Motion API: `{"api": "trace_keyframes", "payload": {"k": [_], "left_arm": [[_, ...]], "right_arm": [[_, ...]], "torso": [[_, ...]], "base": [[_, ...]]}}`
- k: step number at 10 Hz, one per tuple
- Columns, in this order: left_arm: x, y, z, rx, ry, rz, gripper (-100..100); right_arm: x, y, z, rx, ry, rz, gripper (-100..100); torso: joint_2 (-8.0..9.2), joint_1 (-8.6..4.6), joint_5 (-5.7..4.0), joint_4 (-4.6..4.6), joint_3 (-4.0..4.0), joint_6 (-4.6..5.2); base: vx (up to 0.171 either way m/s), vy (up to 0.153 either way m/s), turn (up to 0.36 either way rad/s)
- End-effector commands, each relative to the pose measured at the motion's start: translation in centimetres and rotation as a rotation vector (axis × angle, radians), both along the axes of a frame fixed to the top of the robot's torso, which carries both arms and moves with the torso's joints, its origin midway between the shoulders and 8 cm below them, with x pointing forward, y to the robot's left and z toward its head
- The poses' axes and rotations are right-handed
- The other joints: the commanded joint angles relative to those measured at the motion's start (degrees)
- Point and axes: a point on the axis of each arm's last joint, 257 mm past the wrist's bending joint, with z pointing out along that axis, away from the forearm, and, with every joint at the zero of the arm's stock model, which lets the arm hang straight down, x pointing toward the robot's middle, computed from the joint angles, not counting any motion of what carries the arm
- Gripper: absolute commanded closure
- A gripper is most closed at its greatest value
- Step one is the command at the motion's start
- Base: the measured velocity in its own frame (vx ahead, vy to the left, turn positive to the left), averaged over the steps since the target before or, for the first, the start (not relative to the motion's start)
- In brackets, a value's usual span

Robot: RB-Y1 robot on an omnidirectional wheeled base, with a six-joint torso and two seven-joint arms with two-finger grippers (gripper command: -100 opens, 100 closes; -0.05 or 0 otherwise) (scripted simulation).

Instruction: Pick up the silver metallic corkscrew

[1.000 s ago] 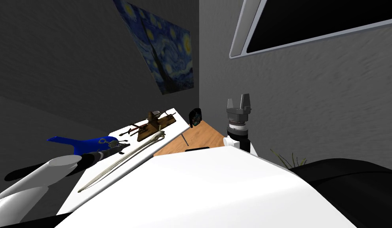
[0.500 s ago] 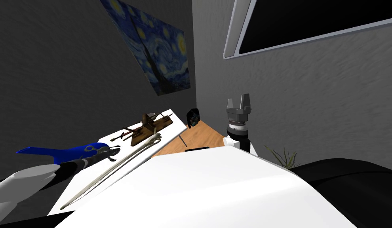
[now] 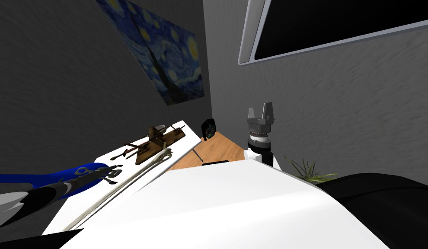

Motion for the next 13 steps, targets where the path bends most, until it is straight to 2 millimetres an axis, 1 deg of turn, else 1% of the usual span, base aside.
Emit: {"api": "trace_keyframes", "payload": {"k": [1, 3, 4, 8, 9, 10, 11, 12, 13], "left_arm": [[-1.2, 0.6, 0.4, -0.001, -0.013, 0.037, -100], [-1.0, 0.5, 0.4, -0.006, -0.022, 0.036, -100], [-1.0, 0.5, 0.4, -0.007, -0.024, 0.038, 100], [-0.9, 0.5, 0.5, -0.007, -0.027, 0.038, 100], [-0.9, 0.5, 0.5, -0.007, -0.027, 0.038, 0], [2.0, -2.8, -1.4, -0.089, -0.055, -0.002, 100], [2.6, -3.7, -2.5, -0.104, -0.050, -0.019, 100], [1.9, -3.4, -2.7, -0.090, -0.025, -0.018, 100], [2.6, -3.7, -2.5, -0.077, -0.018, -0.042, 100]], "right_arm": [[0.0, 0.0, 0.0, 0.000, 0.000, 0.000, 0], [0.0, 0.0, 0.0, 0.000, 0.000, 0.000, 0], [0.0, 0.0, 0.0, 0.000, 0.000, 0.000, 0], [0.0, 0.0, 0.0, 0.000, 0.000, 0.000, 0], [0.0, 0.0, 0.0, 0.000, 0.000, 0.000, 0], [0.0, 0.0, 0.0, 0.000, 0.000, 0.000, 0], [0.0, 0.0, 0.0, 0.000, 0.000, 0.000, 0], [0.0, 0.0, 0.0, 0.000, 0.000, 0.000, 0], [0.0, 0.0, 0.0, 0.000, 0.000, 0.000, 0]], "torso": [[0.00, 0.00, 0.00, 0.00, 0.00, 0.00], [0.09, 0.16, 0.07, 0.02, 0.05, -0.02], [0.10, 0.20, 0.08, 0.02, 0.06, -0.01], [0.07, 0.29, 0.12, -0.03, 0.02, -0.03], [0.07, 0.29, 0.12, -0.03, 0.02, -0.02], [0.07, 0.28, 0.11, -0.03, 0.02, -0.02], [0.19, 0.47, 0.47, -0.08, 0.04, -0.13], [0.24, 0.63, 0.89, -0.17, 0.03, -0.12], [0.24, 0.64, 1.15, -0.25, -0.01, -0.19]], "base": [[0.024, -0.022, 0.024], [0.003, -0.004, 0.016], [0.000, 0.000, 0.000], [0.000, 0.000, 0.000], [0.000, 0.000, 0.000], [-0.034, 0.067, 0.285], [-0.033, 0.081, 0.166], [-0.011, 0.045, -0.006], [-0.003, 0.013, 0.006]]}}
